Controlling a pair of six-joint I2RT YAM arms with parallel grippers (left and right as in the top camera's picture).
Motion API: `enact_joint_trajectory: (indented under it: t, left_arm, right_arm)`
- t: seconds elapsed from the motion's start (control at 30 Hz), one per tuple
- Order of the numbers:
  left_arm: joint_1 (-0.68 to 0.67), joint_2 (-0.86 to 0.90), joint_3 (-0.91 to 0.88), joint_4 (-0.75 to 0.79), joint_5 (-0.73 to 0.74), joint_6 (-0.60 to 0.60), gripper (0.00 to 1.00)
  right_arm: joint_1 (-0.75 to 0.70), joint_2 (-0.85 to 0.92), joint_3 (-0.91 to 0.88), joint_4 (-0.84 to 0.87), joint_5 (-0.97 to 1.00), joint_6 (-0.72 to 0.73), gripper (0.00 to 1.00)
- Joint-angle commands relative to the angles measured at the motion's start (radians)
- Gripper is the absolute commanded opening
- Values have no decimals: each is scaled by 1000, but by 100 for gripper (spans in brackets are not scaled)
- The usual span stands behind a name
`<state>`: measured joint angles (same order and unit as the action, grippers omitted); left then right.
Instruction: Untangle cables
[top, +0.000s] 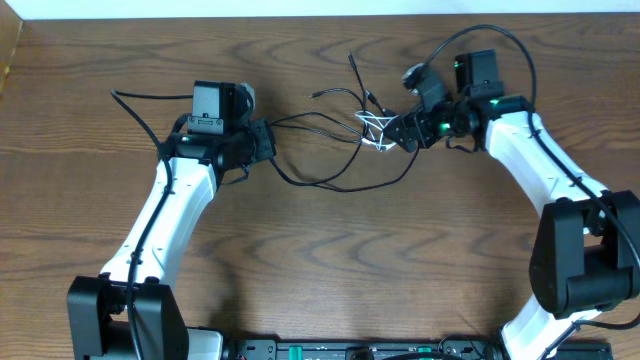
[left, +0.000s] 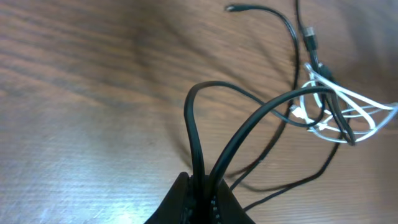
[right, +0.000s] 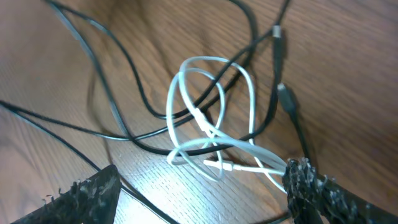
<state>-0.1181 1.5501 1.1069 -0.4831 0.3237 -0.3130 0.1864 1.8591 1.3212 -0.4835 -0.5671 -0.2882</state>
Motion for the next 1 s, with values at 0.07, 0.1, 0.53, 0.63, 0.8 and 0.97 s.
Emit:
enact_joint_trajectory:
  t: [0.07,0.1,0.53,0.63,0.8,0.97]
  left_arm:
    - [1,-14,10,-56,-106,15,8]
    - [1,-14,10,-66,-108,28,8]
    - [1,31,-6,-122,-107,91,8]
    - [1,37,-13,-118,-107,91,8]
    - [1,38,-13,-113,-107,91,8]
    - [1,38,-13,-114,-108,91,8]
  right_arm:
    - [42,47,6,21,79,-86,79]
    - [48,61,6,32,79,-86,79]
    - [96,164,6,196,138,-76,67]
    - [97,164,6,209,201,-45,49]
    - [97,162,6,216,386,83,2]
    - [84,75,6,218,463,227,1]
